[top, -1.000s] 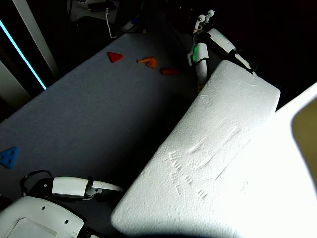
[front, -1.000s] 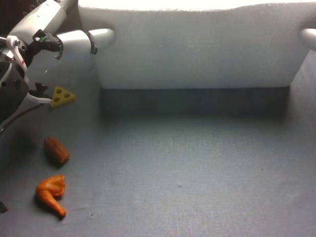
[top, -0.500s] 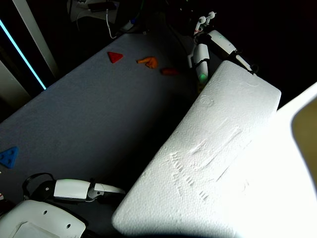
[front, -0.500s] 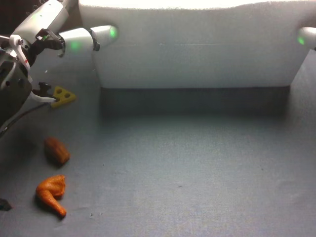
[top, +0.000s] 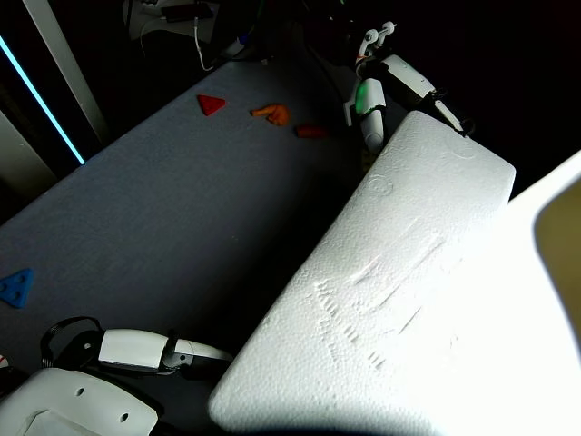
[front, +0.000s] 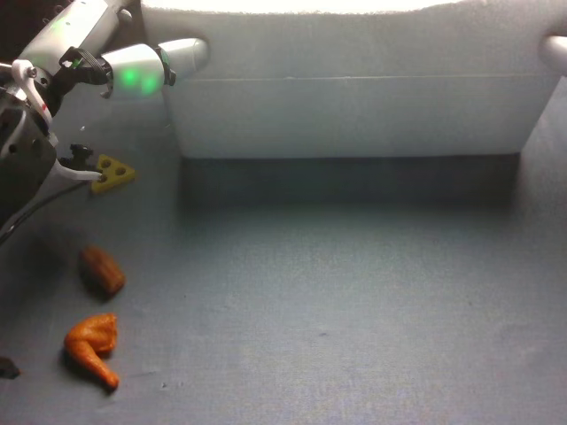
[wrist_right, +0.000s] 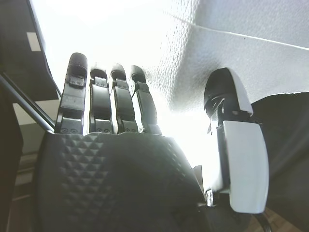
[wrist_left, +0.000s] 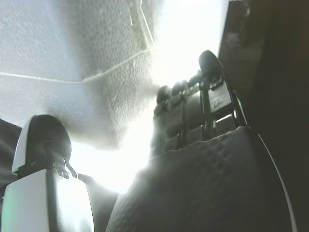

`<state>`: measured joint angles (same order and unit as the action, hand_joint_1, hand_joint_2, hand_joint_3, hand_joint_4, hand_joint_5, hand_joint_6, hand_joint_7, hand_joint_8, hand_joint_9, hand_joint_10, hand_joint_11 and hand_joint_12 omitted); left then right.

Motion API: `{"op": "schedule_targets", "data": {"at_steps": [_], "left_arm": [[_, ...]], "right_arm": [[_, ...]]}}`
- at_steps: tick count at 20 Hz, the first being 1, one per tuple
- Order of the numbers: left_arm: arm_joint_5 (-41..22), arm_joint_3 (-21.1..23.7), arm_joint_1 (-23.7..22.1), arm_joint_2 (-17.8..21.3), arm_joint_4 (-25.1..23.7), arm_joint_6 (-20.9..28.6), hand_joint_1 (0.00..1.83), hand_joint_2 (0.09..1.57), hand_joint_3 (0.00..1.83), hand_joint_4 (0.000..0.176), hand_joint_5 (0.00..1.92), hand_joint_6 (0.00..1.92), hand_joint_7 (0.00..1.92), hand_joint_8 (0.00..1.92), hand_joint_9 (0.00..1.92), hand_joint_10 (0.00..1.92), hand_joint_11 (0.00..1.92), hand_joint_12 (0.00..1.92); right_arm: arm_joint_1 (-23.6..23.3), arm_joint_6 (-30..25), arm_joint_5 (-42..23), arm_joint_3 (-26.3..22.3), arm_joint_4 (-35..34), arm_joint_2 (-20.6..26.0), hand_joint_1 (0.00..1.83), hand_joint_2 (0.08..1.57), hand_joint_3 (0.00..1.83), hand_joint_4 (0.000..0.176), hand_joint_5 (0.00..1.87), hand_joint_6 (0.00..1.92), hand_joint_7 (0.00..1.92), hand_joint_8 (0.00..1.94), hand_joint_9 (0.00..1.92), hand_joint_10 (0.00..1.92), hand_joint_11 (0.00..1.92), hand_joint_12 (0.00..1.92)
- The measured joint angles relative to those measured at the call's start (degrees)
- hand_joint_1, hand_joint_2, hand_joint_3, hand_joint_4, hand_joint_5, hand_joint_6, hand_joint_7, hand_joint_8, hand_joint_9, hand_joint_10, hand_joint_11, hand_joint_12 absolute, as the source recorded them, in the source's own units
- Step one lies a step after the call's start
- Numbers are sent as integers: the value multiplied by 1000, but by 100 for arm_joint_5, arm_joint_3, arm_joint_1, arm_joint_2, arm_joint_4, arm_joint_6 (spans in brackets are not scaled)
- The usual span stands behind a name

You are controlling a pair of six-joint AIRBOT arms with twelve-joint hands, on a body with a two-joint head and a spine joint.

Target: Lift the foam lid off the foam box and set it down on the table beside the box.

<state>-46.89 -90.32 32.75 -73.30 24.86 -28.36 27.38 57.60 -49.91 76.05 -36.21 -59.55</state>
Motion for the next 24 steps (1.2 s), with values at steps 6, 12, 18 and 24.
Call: {"op": "schedule_targets", "data": {"at_steps": [6,12,18,24], "left_arm": [[-144,114,35,92,-33,44,557,1187,0,0,309,0,41,0,13,0,0,390],[-494,291,35,254,-177,11,502,1182,0,0,268,3,33,0,45,11,0,822],[-813,529,66,459,-219,28,476,1140,0,0,278,1,27,1,8,5,0,719],[-1156,894,264,780,-297,42,461,1149,0,0,237,6,0,0,0,0,0,32]], "right_arm": [[0,-101,-186,-138,22,2,639,1227,1,0,345,95,282,23,0,650,0,1247],[0,-125,-479,-365,114,74,669,1213,2,0,31,911,256,912,42,1511,0,1877],[0,-142,-892,-627,452,348,521,1210,1,0,0,886,80,663,0,977,0,1708],[2,-144,-1187,-981,704,592,517,1202,0,0,0,767,26,362,0,540,0,1783]]}}
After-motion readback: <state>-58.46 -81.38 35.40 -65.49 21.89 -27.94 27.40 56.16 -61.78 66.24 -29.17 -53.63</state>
